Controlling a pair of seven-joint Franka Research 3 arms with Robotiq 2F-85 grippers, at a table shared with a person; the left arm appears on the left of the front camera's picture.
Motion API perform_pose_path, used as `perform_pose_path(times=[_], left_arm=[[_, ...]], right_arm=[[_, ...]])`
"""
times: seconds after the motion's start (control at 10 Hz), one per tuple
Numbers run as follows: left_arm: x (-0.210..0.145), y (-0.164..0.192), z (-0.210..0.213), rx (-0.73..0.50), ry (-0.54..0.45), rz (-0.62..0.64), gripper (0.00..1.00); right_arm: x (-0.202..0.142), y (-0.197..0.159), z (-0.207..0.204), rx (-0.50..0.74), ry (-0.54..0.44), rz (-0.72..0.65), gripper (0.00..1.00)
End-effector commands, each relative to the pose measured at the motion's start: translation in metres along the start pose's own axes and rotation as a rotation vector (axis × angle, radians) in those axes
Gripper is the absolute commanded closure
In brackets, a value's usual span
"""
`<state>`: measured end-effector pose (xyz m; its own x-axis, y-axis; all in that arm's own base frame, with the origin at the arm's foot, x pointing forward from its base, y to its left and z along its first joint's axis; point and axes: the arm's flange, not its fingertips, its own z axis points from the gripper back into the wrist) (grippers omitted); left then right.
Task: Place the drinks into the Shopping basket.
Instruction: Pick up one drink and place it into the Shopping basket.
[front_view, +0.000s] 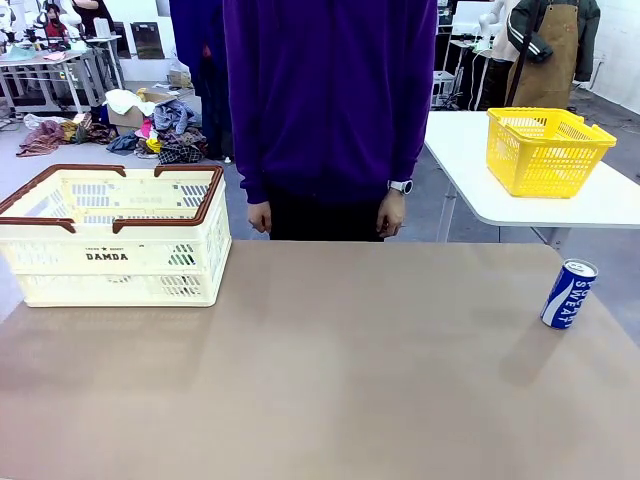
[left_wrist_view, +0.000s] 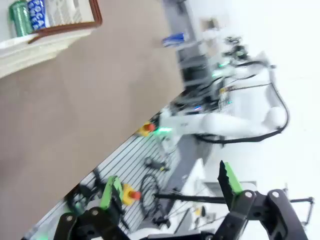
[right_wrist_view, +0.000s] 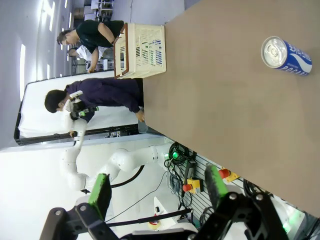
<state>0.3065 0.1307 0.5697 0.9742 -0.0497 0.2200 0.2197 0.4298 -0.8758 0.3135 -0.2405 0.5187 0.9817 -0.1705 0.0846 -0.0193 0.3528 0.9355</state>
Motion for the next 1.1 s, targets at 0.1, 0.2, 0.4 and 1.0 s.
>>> perform_pose_path(times=[0.1,0.2,0.4,1.0], left_arm=[[0.023,0.075,-0.008,-0.261,-0.015,-0.030,0.00],[0.047,0.076,-0.017,-0.273,0.064,0.009,0.00],[-0.009,0.072,0.003,-0.196,-0.063,0.008,0.00],[-0.009,0.072,0.003,-0.196,-0.063,0.008,0.00]], right_arm=[[-0.001,0.002,-0.002,0.004,0.002,0.008,0.00],[-0.001,0.002,-0.002,0.004,0.002,0.008,0.00],[-0.001,0.002,-0.002,0.004,0.002,0.008,0.00],[-0.001,0.002,-0.002,0.004,0.002,0.008,0.00]])
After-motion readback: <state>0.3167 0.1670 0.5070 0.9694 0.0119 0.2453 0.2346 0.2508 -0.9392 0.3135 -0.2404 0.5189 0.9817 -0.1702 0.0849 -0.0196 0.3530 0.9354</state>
